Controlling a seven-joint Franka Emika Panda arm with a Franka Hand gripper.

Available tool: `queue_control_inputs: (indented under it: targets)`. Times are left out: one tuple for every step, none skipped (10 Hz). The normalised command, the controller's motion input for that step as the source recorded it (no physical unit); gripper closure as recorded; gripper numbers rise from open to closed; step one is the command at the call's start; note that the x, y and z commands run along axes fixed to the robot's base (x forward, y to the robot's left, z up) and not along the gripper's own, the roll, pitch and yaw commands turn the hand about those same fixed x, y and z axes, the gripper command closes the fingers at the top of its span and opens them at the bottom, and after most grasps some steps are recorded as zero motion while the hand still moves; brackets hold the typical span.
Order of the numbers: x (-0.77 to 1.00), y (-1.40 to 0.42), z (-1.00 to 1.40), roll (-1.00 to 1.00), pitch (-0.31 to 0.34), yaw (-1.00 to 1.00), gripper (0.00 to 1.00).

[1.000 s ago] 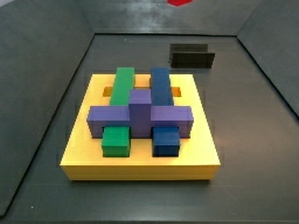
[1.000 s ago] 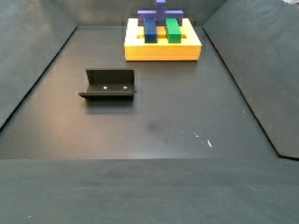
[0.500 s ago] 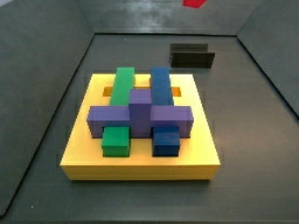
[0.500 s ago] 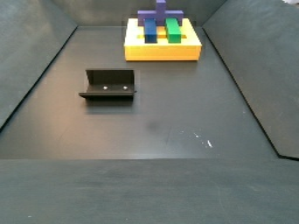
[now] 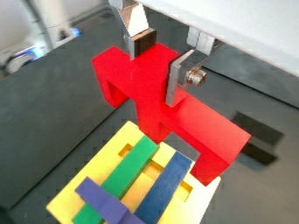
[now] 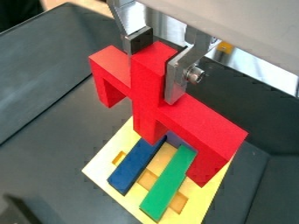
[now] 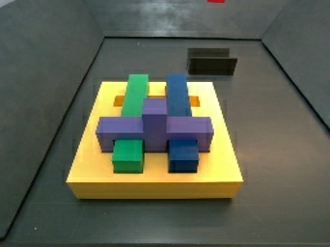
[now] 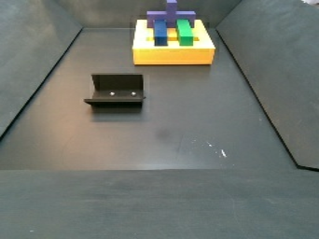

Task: Pick up the red object. Move up. Move to above the board. Insert the red object.
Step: Move to above the board, then insert the red object.

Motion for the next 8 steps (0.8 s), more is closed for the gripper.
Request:
queue_control_inputs:
  targets:
    - [0.07, -0.03, 0.03, 0.05, 0.2, 0.4, 1.0]
    - [0.0, 0.0, 0.0, -0.01, 0.0, 0.0, 1.0]
    - [0.0, -0.11, -0.11, -0.09, -0.019, 0.0, 1.0]
    - [0.0, -0.24, -0.4, -0.14, -0.083, 0.05, 1.0]
    - [0.0, -0.16, -0.57, -0.04, -0.154, 0.04, 1.0]
    - [0.05, 0.19, -0.66, -0.01, -0.161, 0.0, 1.0]
    - [0.24, 0.53, -0.72, -0.07, -0.123, 0.0, 1.0]
    - [0.32, 0.58, -0.75, -0.1, -0.127, 0.0, 1.0]
